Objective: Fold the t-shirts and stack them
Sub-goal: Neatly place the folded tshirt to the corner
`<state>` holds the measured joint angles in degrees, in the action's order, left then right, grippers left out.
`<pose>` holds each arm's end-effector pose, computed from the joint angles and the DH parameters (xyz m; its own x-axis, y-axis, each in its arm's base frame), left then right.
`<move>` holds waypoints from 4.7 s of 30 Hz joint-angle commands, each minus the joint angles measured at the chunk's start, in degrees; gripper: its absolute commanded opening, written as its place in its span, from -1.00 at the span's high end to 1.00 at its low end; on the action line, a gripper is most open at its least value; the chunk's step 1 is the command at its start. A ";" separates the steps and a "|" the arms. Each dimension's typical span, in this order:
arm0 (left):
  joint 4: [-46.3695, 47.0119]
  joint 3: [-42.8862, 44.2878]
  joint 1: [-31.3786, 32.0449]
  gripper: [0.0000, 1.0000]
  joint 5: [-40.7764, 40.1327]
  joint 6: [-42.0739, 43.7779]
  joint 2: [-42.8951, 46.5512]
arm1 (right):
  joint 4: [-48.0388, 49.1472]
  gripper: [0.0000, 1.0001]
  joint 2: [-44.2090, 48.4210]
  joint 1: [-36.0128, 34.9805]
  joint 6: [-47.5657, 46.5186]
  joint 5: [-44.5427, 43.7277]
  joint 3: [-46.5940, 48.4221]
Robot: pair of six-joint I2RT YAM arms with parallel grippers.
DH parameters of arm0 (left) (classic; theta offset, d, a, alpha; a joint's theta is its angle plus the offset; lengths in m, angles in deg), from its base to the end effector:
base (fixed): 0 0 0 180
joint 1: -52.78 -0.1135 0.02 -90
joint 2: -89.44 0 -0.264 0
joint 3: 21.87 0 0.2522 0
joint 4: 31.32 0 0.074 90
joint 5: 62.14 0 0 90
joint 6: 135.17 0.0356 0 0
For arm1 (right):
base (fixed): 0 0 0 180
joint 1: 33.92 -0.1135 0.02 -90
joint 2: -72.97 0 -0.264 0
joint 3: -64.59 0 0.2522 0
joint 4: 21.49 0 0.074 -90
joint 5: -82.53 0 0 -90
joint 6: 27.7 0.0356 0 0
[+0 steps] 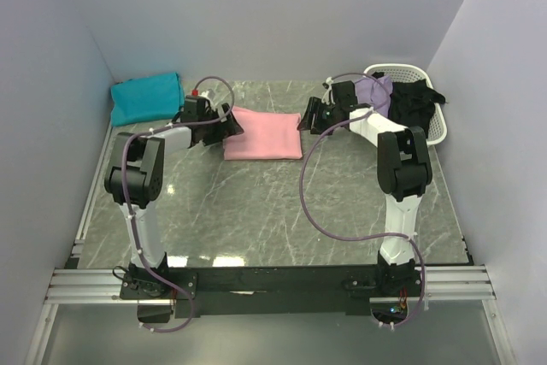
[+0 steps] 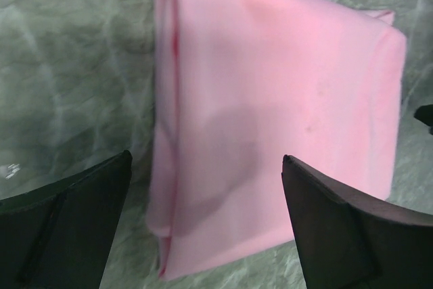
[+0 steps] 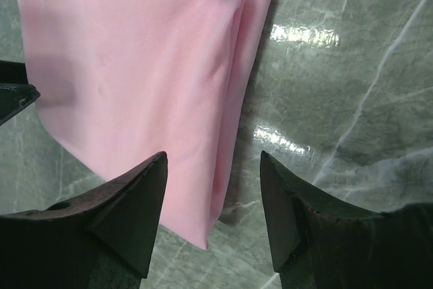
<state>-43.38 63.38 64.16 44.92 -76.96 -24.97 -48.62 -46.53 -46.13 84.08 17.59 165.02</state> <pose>0.4201 -0.0952 0.1598 -0.7624 -0.3603 -0.5375 0.0039 0.8281 -0.5606 0.4483 0.1124 0.1842 -0.8325 0.1638 -0.5293 -0.1822 0.8212 0.5407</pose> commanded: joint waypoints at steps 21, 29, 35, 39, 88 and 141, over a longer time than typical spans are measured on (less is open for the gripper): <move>6.39 -10.39 6.73 0.02 5.27 -5.91 -0.47 | 3.69 0.36 -2.85 -0.89 5.20 11.42 -6.60; 7.01 -21.63 9.54 0.39 3.25 -7.32 7.88 | 5.10 0.50 7.50 -3.95 5.20 7.82 -20.65; 5.43 -30.42 12.70 0.41 0.44 -8.02 18.07 | 4.23 0.43 19.45 -8.79 7.04 0.00 -33.13; 3.06 -33.86 13.85 0.19 -0.71 -7.85 23.35 | 4.93 -0.09 27.29 -13.18 9.94 -6.57 -40.25; 1.38 -26.13 15.17 -0.99 -5.98 -4.33 21.42 | 3.26 -0.34 36.88 -14.95 10.92 -4.23 -45.45; 2.96 -36.76 15.34 -0.99 -7.49 -6.35 31.62 | -7.99 -0.42 46.99 -14.95 3.09 -23.48 -37.81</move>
<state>-46.36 27.68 79.26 32.68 -83.54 8.79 -58.46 1.07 -60.79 87.91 -6.67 125.70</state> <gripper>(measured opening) 0.995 0.711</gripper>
